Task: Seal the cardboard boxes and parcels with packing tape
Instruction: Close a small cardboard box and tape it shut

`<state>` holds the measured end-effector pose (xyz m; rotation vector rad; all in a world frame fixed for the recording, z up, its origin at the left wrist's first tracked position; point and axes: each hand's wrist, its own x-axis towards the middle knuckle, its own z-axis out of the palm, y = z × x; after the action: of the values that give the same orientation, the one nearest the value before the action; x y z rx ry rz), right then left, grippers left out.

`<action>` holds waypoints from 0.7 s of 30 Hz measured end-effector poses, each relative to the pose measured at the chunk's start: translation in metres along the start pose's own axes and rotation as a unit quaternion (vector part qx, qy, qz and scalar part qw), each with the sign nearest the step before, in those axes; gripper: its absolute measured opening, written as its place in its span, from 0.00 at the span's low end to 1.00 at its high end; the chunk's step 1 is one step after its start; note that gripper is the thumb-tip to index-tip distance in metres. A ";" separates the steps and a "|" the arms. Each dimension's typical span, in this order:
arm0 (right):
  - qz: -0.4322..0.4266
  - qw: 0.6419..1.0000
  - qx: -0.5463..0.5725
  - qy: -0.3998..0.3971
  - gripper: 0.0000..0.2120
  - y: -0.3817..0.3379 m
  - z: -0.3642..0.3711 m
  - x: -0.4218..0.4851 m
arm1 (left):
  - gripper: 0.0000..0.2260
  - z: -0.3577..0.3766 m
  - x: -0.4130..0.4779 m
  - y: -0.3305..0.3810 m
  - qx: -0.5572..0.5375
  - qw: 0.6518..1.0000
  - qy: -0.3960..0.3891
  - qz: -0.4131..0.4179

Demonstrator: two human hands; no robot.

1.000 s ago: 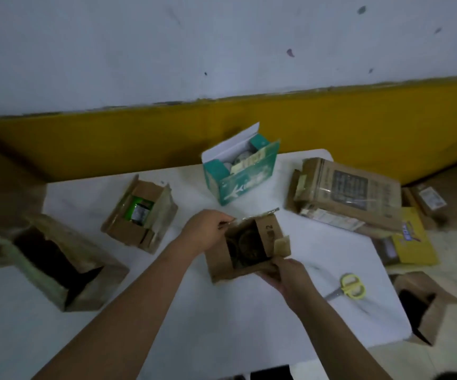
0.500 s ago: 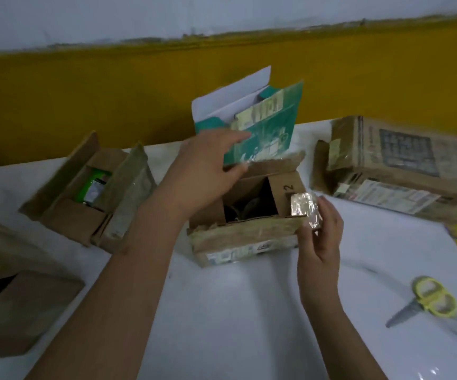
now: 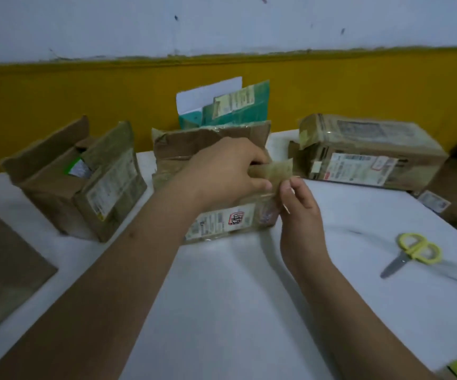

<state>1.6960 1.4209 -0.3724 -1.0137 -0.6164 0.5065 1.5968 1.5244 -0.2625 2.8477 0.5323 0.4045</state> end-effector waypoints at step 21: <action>-0.053 0.841 -0.481 0.240 0.07 -0.115 -0.194 -0.165 | 0.04 0.063 -0.104 0.157 -0.284 0.921 0.266 -0.002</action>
<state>1.7215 1.1431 -0.3845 -1.9684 -0.4514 -0.2284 1.5728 1.3316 -0.3050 2.1589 0.4134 1.1398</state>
